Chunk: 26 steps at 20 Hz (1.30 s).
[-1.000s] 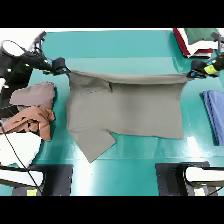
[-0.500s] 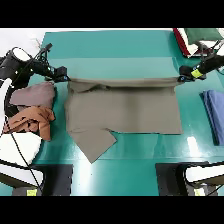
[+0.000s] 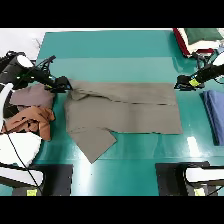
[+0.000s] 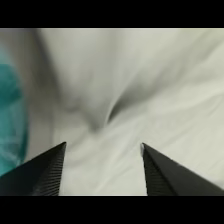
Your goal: Fold the shirts.
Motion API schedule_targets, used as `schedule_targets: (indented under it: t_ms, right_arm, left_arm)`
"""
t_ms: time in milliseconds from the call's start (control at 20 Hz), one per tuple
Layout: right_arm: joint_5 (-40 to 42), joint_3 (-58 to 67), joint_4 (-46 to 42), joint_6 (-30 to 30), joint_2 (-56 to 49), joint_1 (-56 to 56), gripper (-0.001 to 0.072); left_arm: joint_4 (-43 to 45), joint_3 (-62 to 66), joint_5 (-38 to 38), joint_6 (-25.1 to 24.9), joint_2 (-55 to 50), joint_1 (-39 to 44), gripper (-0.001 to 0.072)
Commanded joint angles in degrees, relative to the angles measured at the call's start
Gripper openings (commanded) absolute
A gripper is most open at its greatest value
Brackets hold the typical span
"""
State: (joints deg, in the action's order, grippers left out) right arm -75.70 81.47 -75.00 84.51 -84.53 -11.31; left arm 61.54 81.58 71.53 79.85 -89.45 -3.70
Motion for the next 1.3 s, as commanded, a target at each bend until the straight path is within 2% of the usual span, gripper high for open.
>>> schedule_targets:
  t_ms: [0, 150, 300, 400, 550, 750, 950, 1050, 1150, 1250]
  right_arm:
    - [-4.44, -0.15, -0.04, -0.94, 5.07, 0.04, 0.0387]
    - [-5.35, -0.15, 0.44, -1.03, 10.43, 0.17, 0.0387]
    - [-5.55, -0.15, 0.44, -1.03, 14.47, 0.17, 0.0387]
    - [-5.49, -0.15, 0.44, -1.03, 16.22, 0.15, 0.0387]
    - [-5.92, -0.15, 0.44, -1.01, 17.49, 0.15, 0.0387]
    - [-5.95, -0.15, 0.44, -0.96, 18.84, 0.15, 0.0386]
    - [-6.99, -0.15, 0.42, -0.96, 19.89, -0.07, 0.0386]
    - [-9.16, -0.79, 0.42, -0.98, 20.06, -1.36, 0.0386]
    - [-9.42, -5.6, 0.35, -1.01, 21.79, -4.28, 0.0386]
    - [-9.33, -14.32, -0.02, -1.36, 24.76, -9.31, 0.0386]
  left_arm:
    - [7.65, -7.02, 3.91, 3.19, 8.68, -1.33, 0.0548]
    - [7.72, -25.68, 2.14, 4.35, 21.88, -1.31, 0.0548]
    - [3.41, -43.47, 0.39, 5.44, 31.85, -1.27, 0.0548]
    - [-2.69, -52.13, -2.56, 5.14, 35.36, -1.27, 0.0547]
    - [-11.04, -58.34, -6.05, 1.7, 36.17, -1.27, 0.0547]
    - [-17.05, -60.76, -9.79, -0.96, 36.17, -0.87, 0.0547]
    - [-18.29, -60.74, -17.64, 0.61, 36.17, 10.4, 0.0543]
    - [-18.49, -60.3, -17.18, 1.99, 36.17, 12.07, 0.019]
    - [-17.11, -58.4, -14.34, 1.42, 36.17, 12.04, 0.0024]
    - [-14.8, -55.21, -10.6, 1.22, 36.17, 12.04, 0.0023]
